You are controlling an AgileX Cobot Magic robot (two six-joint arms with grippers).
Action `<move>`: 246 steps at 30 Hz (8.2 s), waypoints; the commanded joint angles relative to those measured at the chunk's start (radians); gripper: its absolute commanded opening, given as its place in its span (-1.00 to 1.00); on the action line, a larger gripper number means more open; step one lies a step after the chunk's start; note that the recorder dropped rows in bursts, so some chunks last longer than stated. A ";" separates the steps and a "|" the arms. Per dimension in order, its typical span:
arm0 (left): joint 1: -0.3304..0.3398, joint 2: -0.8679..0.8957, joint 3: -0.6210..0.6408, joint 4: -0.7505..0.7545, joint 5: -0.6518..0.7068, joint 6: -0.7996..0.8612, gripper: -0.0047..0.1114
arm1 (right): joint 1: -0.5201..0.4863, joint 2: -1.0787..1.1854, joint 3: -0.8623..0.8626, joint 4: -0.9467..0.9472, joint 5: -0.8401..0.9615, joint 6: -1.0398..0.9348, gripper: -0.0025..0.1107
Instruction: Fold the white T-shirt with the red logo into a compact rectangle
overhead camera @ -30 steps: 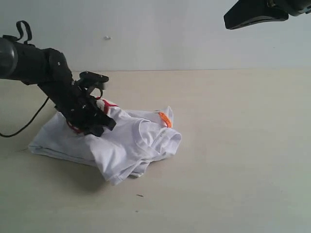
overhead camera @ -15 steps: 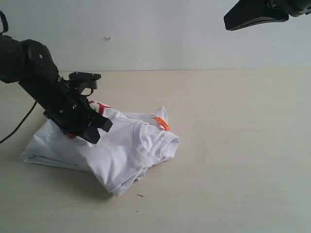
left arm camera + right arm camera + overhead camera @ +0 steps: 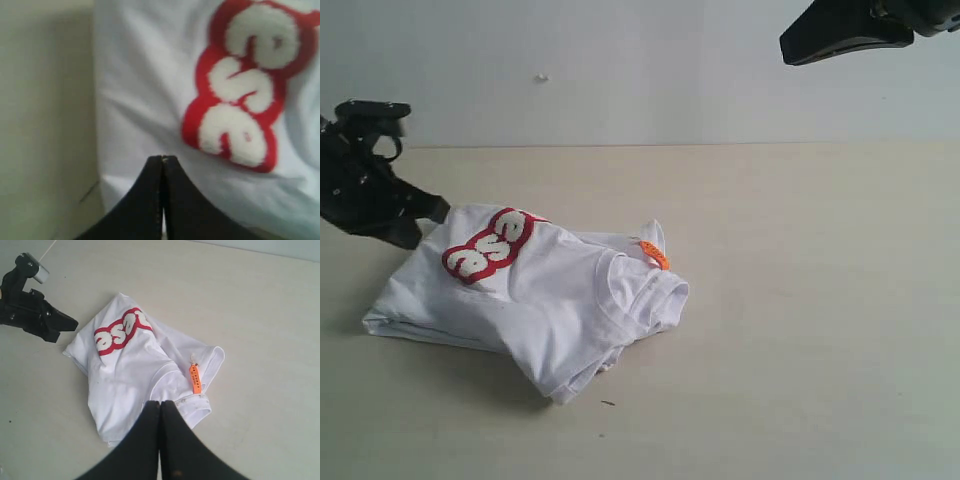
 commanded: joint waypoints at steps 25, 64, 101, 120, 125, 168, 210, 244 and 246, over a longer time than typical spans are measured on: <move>0.020 0.076 0.124 -0.029 0.117 0.021 -0.92 | 0.001 0.000 -0.002 0.002 0.016 -0.006 -0.96; 0.036 -0.062 0.124 -0.546 -0.116 0.612 -0.92 | 0.216 0.595 -0.093 0.000 -0.240 -0.027 -0.96; 0.036 -0.081 0.104 -0.318 -0.112 0.388 -0.92 | 0.221 0.548 -0.112 -0.086 -0.206 -0.006 -0.96; 0.036 -0.704 0.361 -0.449 -0.453 0.345 -0.92 | 0.221 -0.112 0.225 -0.140 -0.541 0.039 -0.96; 0.032 -0.948 0.487 -0.506 -0.599 0.332 -0.92 | 0.221 -0.368 0.381 -0.140 -0.728 0.039 -0.96; -0.078 -1.706 0.668 -0.522 -0.562 0.328 -0.92 | 0.221 -1.306 0.735 -0.139 -0.803 0.037 -0.96; -0.056 -1.722 0.668 -0.401 -0.552 0.329 -0.92 | 0.221 -1.317 0.735 -0.139 -0.803 0.039 -0.96; 0.056 -1.853 1.196 0.236 -0.706 -0.346 -0.92 | 0.221 -1.317 0.735 -0.139 -0.806 0.040 -0.96; 0.056 -1.853 1.200 0.236 -0.694 -0.328 -0.92 | 0.221 -1.317 0.735 -0.139 -0.806 0.040 -0.96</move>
